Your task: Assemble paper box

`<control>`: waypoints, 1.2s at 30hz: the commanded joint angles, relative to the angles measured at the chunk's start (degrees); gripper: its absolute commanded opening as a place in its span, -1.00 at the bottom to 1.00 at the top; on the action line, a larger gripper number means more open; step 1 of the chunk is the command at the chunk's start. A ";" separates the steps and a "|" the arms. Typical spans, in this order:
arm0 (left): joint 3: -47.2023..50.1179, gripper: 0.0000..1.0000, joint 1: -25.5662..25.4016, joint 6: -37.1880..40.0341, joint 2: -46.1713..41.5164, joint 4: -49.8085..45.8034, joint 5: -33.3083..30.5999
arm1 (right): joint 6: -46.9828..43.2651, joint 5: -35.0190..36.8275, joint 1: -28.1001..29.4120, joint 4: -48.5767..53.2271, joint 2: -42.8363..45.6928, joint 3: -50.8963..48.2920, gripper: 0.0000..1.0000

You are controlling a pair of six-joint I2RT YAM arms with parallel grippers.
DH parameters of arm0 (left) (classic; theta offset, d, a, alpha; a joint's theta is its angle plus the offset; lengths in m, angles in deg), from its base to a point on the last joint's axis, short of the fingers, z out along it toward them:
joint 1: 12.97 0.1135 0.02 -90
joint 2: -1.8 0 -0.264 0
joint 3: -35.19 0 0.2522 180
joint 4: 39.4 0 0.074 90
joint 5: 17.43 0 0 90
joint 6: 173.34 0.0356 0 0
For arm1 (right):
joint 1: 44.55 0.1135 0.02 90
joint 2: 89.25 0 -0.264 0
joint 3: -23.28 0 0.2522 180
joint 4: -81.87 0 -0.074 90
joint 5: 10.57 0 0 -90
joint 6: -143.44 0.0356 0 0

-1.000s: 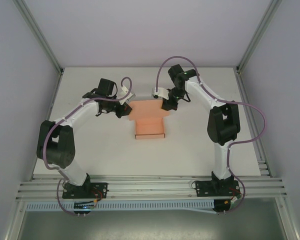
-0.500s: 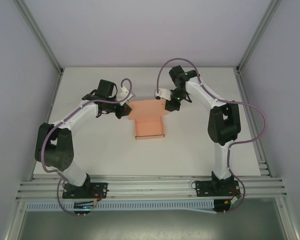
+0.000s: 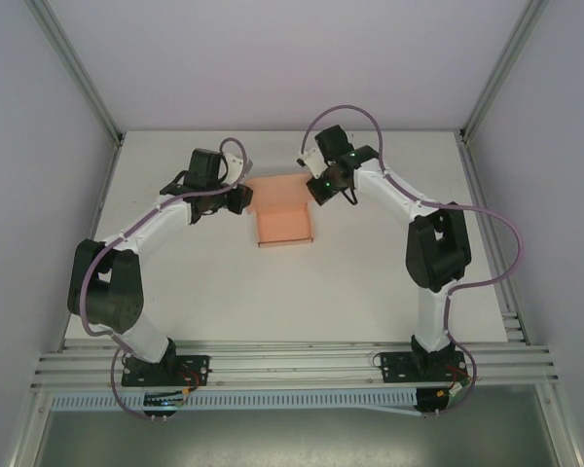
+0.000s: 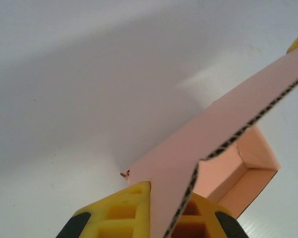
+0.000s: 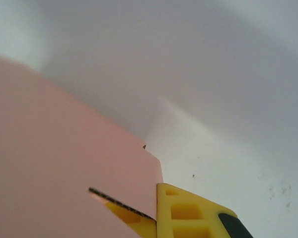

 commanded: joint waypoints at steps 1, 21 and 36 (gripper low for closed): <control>-1.69 -1.00 -2.66 -11.68 2.46 5.05 -3.83 | 25.74 5.72 3.06 -14.68 2.09 -1.49 -1.00; -0.42 -1.00 -3.86 -6.71 5.69 9.53 -1.36 | 10.18 -11.50 -0.39 -10.20 3.77 -8.83 -0.74; 3.50 -1.00 -3.87 5.44 -0.86 1.29 8.30 | -38.55 -22.01 -9.55 15.12 6.17 -3.59 0.11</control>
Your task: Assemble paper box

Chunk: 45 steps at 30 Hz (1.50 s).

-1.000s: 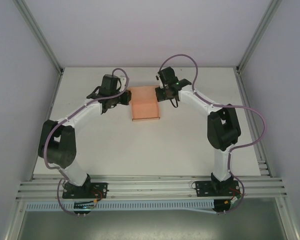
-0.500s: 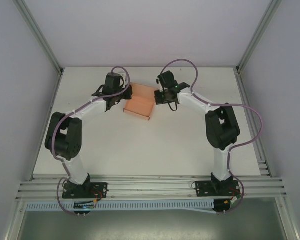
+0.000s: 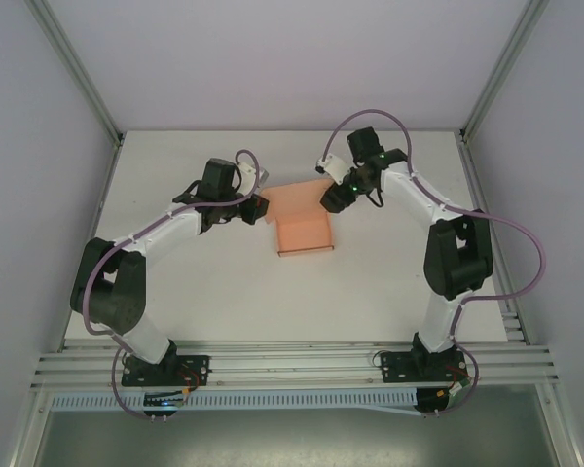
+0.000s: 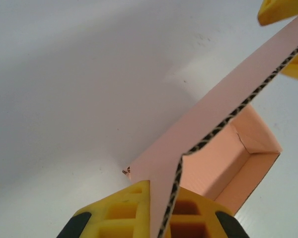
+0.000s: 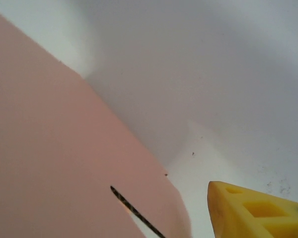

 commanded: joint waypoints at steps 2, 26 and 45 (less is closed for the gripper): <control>-2.01 -1.00 0.04 4.96 -0.34 -4.69 1.58 | -15.69 -6.46 -1.50 15.14 -1.28 5.92 -0.01; -5.92 -1.00 0.08 8.12 2.02 -7.88 1.63 | -17.58 -10.81 -2.58 18.70 -7.64 12.64 -0.94; -5.44 -1.00 -0.04 -0.72 1.04 -4.65 -0.84 | 37.47 22.45 9.06 -9.29 -1.20 1.77 -1.00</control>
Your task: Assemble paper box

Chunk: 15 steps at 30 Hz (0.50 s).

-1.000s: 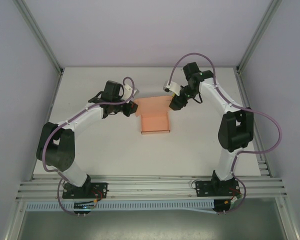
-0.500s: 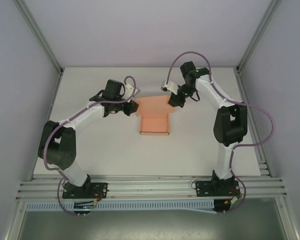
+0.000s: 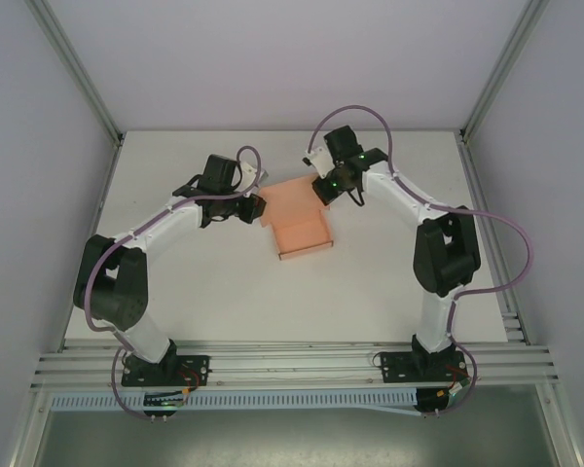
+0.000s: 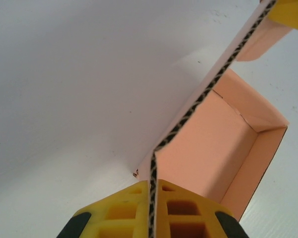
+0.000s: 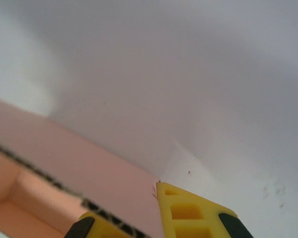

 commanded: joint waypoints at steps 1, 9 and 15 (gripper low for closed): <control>-0.79 -1.00 -0.29 -3.35 -0.54 4.05 1.49 | 18.20 8.73 2.43 -4.27 2.56 -2.21 -1.00; -0.67 -1.00 -3.32 -12.41 1.22 12.34 -1.07 | 40.71 11.33 5.54 -25.04 8.38 -14.93 -1.00; -1.54 -1.00 -5.01 -16.19 5.09 15.16 -3.10 | 50.61 18.68 6.98 -33.91 7.61 -17.91 -1.00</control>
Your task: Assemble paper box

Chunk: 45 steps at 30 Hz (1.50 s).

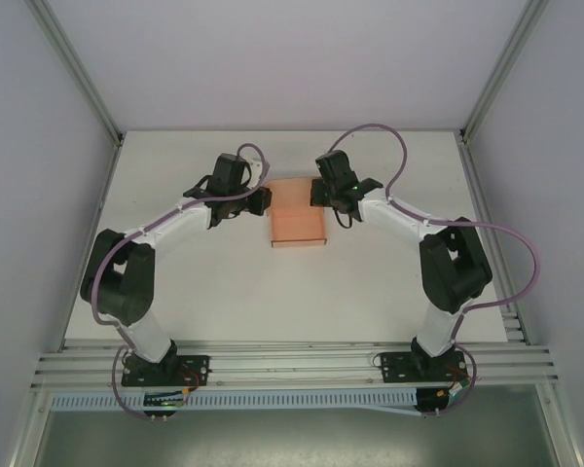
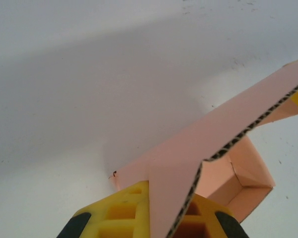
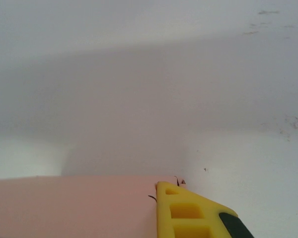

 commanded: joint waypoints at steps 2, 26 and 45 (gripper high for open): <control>-0.86 -1.00 -2.17 -5.64 2.63 7.00 4.65 | 13.89 2.29 2.50 -14.93 -0.59 -1.02 -1.00; 19.99 -0.94 -6.58 -9.70 1.02 31.21 14.55 | 2.58 15.57 13.75 -38.87 4.25 -24.73 -1.00; 29.92 0.30 -6.58 -15.06 -22.58 8.12 1.56 | -18.53 18.97 19.35 -57.25 2.46 -39.79 -1.00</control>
